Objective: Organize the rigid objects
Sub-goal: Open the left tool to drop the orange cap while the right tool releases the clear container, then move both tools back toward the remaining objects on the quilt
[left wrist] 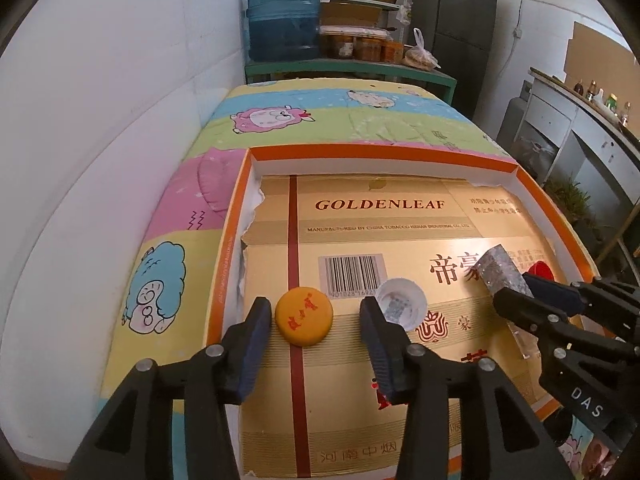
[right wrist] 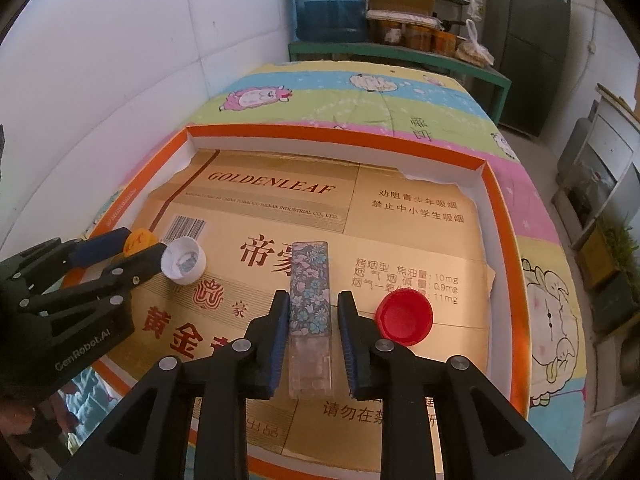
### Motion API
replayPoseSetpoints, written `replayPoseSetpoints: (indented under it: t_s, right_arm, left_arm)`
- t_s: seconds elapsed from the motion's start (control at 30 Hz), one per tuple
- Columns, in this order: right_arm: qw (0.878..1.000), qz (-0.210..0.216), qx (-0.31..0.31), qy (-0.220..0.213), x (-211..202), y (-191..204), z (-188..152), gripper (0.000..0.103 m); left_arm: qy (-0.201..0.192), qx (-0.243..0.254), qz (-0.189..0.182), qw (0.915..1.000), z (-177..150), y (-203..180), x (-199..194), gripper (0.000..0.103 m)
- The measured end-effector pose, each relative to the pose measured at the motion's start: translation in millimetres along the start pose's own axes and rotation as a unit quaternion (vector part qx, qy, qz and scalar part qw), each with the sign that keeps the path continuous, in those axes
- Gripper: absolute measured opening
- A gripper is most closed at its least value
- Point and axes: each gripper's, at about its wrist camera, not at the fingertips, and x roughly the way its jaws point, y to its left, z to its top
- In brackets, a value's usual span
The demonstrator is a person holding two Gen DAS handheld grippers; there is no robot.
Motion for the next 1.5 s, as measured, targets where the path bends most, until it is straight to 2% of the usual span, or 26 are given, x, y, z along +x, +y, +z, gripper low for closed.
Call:
replayPoseSetpoints:
  t_s: [0.13,0.73,1.5]
  right_arm:
    - [1.000,0.000,0.001,-0.004,-4,0,0,0.032]
    - [1.000,-0.006,0.003,-0.025,-37,4,-4,0.032]
    - [0.998,-0.016,-0.001,-0.052,-94,17,-18,0.032]
  left_arm:
    - [-0.005,-0.003,0.004,1.0000,0,1,-4,0.046]
    - [-0.035,-0.005,-0.008,0.9993,3,-2,-43,0.047]
    - [-0.059,-0.011,-0.019,0.9980,-11,0,-94,0.047]
